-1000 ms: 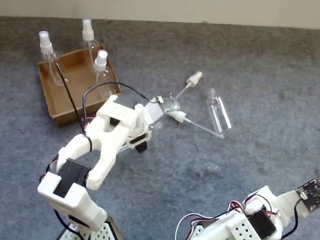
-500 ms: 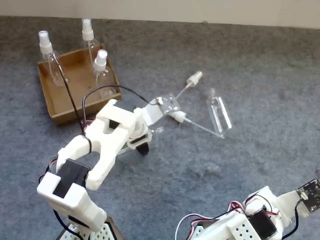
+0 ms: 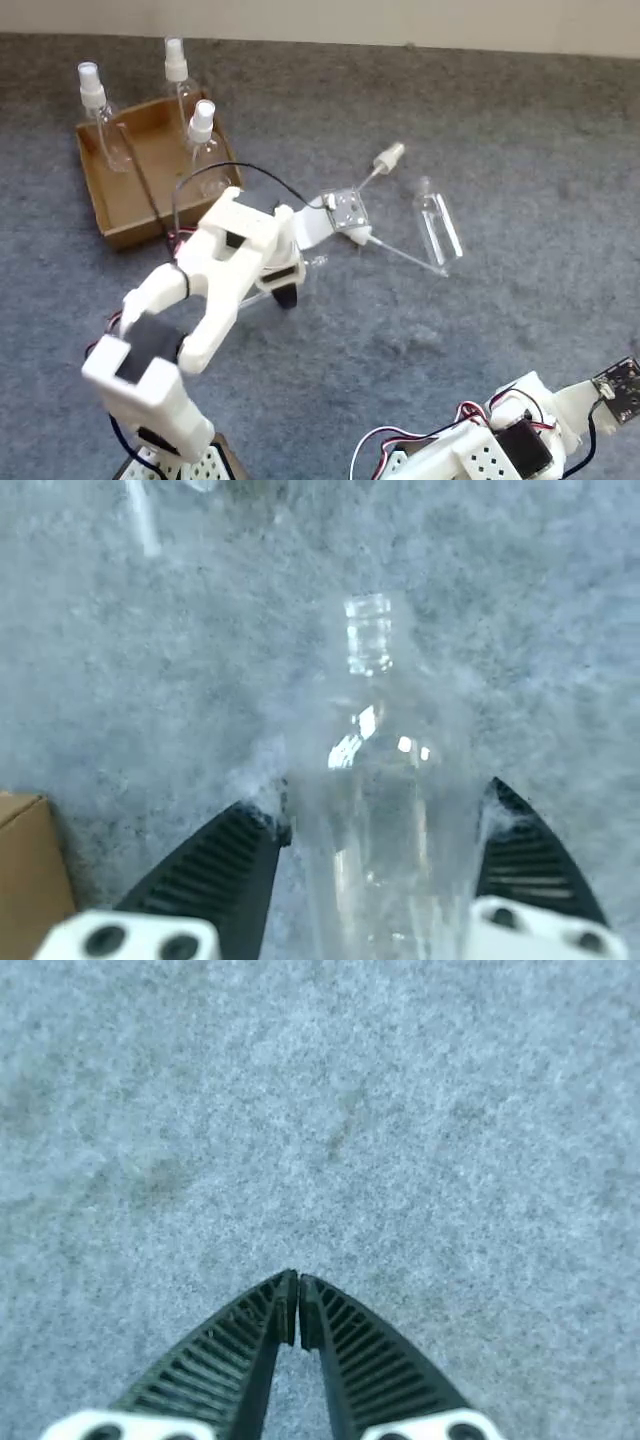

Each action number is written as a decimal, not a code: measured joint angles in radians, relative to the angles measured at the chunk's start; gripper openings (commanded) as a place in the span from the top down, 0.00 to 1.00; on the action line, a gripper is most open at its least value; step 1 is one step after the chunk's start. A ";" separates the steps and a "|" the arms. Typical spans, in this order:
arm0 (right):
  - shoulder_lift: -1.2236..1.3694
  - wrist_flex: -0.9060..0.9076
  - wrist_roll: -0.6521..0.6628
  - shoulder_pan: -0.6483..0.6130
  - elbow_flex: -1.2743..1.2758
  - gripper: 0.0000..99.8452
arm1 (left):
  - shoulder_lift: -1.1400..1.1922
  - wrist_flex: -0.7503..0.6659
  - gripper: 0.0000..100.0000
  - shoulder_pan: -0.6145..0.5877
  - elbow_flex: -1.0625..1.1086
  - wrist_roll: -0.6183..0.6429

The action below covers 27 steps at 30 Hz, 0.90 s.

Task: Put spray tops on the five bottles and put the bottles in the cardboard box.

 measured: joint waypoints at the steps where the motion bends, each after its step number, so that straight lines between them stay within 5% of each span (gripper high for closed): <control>1: 0.000 0.000 0.000 0.000 0.000 0.99 | 0.031 0.000 0.74 0.005 -0.005 0.000; 11: 0.000 0.000 0.000 0.000 0.002 0.99 | 0.101 0.015 0.87 0.009 -0.058 -0.006; 27: 0.000 0.000 0.000 0.000 0.002 0.99 | -0.008 0.227 0.86 0.012 -0.160 -0.003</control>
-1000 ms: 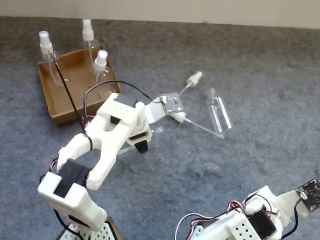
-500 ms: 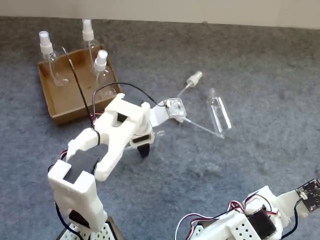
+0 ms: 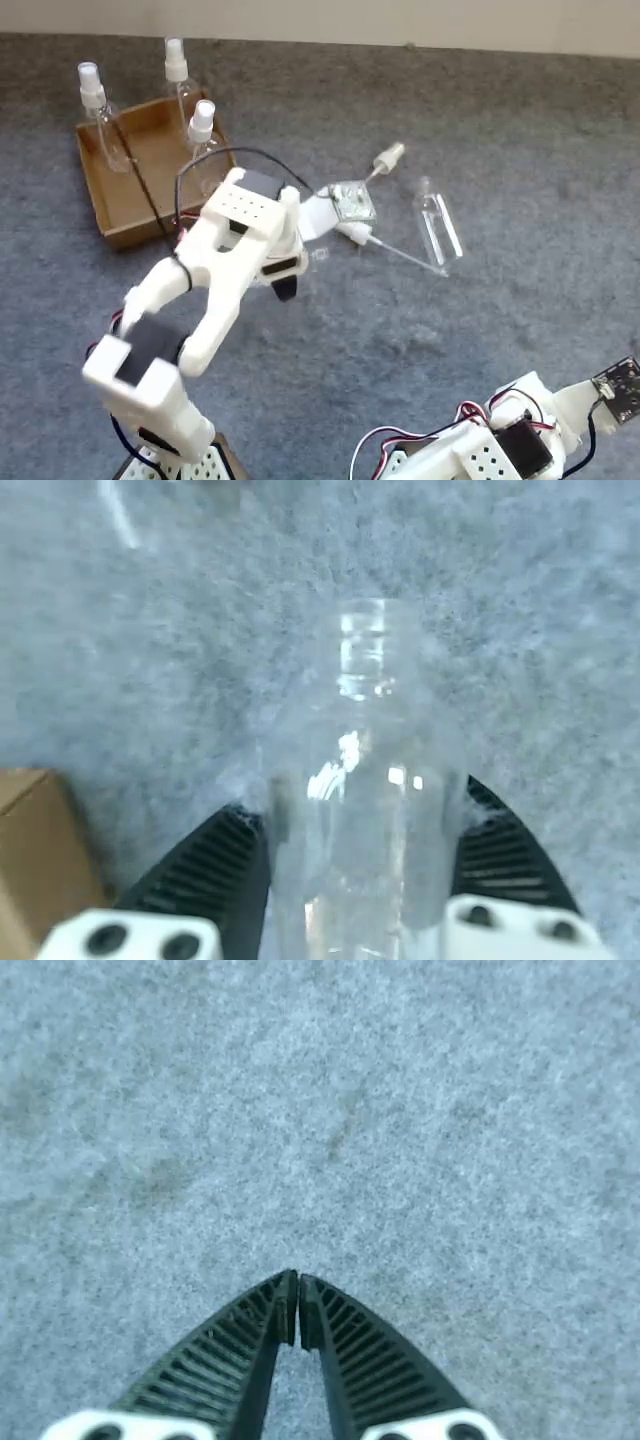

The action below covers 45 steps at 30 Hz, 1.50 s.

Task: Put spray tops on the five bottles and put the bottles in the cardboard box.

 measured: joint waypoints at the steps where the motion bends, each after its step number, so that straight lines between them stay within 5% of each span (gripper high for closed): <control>1: 0.000 0.000 0.000 0.000 0.000 0.99 | -0.038 0.021 0.86 0.002 -0.006 0.000; 8: 0.000 0.000 0.000 0.000 0.000 0.99 | -0.348 0.130 0.86 -0.002 0.006 0.003; 14: 0.003 0.000 0.000 -0.098 0.000 0.99 | -0.618 0.137 0.86 0.002 0.164 0.213; 21: 0.005 0.000 0.000 -0.258 0.000 0.99 | -0.876 -0.135 0.86 0.075 0.473 0.474; 31: 0.005 0.000 0.000 -0.559 0.000 0.99 | -1.200 -0.675 0.86 0.195 0.967 0.686; 45: 0.005 -0.046 0.043 -0.387 -0.117 0.99 | -1.412 -0.881 0.86 0.195 1.221 0.806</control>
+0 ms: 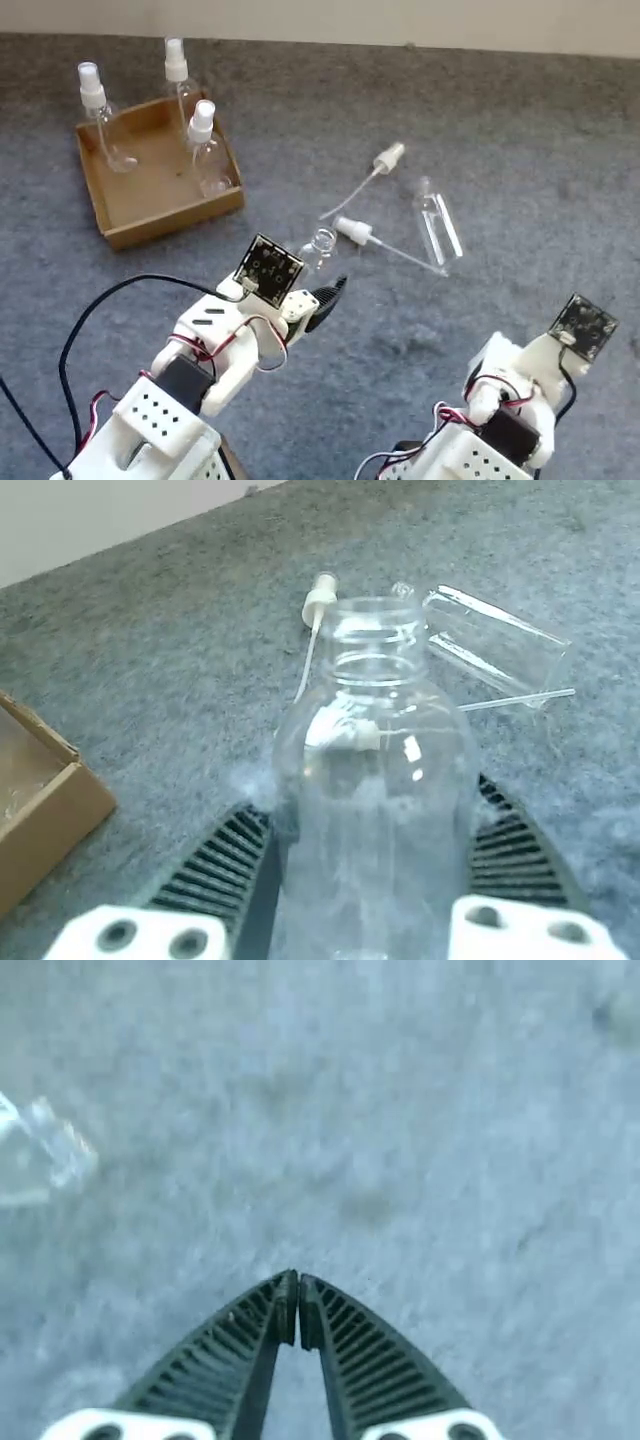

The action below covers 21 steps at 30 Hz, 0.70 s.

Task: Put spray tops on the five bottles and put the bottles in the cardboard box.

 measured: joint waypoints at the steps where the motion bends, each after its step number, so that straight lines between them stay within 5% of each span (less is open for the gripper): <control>1: -0.006 -0.038 0.038 0.009 -0.011 0.99 | -0.006 0.000 0.86 0.000 0.003 0.000; 7: 0.000 -0.259 0.338 0.015 -0.023 0.99 | -0.015 0.000 0.86 0.000 0.026 0.000; 12: 0.000 -0.299 0.400 0.011 -0.043 0.99 | -0.017 -0.002 0.86 0.000 0.032 0.000; 21: -0.002 -0.207 0.443 -0.189 -0.190 0.99 | -0.097 -0.002 0.86 0.002 0.087 0.000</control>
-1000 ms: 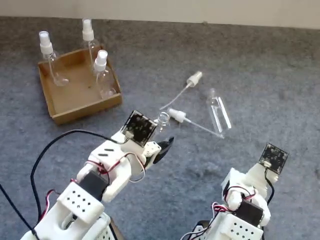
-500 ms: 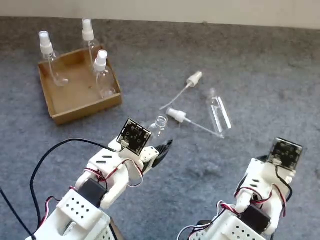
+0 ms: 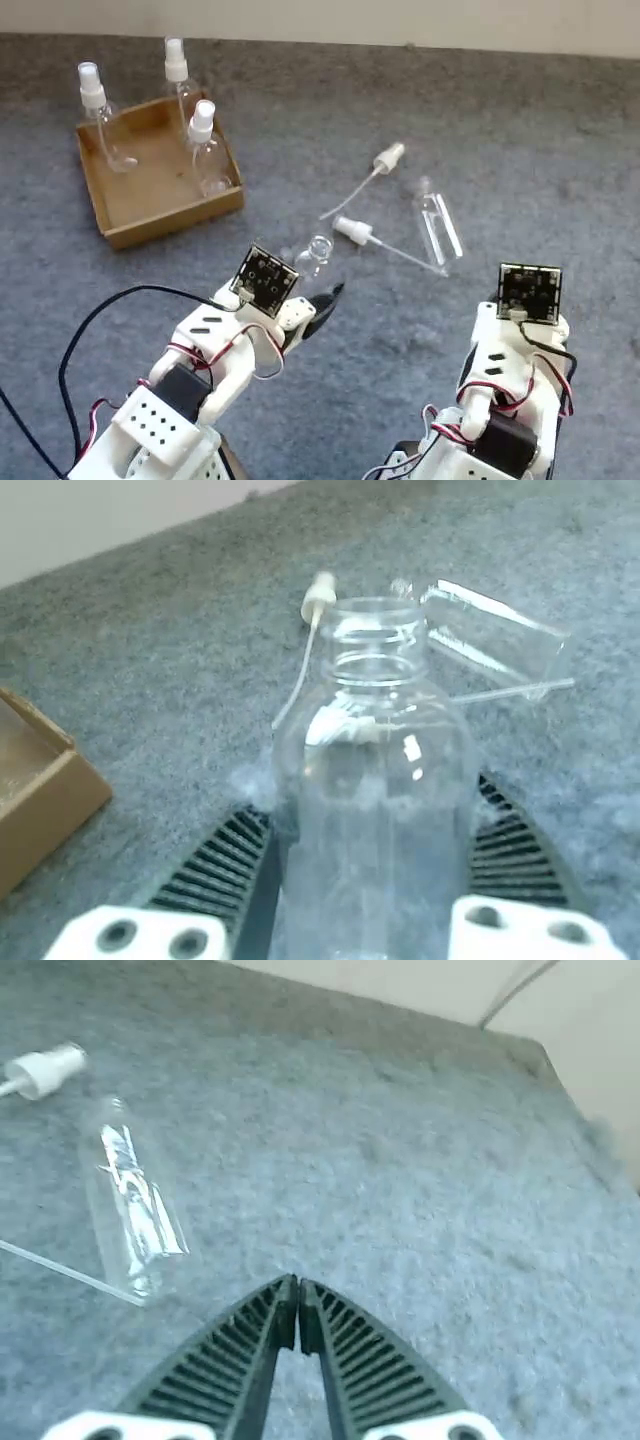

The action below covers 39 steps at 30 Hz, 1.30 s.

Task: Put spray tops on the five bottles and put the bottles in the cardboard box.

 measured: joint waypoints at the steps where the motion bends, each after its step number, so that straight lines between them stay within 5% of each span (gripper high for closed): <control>1: 0.003 0.000 0.000 -0.014 -0.009 0.99 | -0.015 0.000 0.86 0.000 0.012 0.000; 14: 0.594 0.028 0.000 -0.216 -0.347 0.98 | -0.431 0.000 0.86 -0.002 0.152 0.000; 20: 0.868 0.157 0.000 -0.387 -0.562 0.86 | -0.445 0.000 0.86 0.000 0.152 0.000; 27: 1.165 0.181 0.086 -0.557 -0.756 0.85 | -0.445 0.026 0.86 -0.002 0.152 0.000; 39: 1.571 0.183 0.290 -0.732 -0.977 0.85 | -0.445 0.029 0.86 -0.302 0.152 0.000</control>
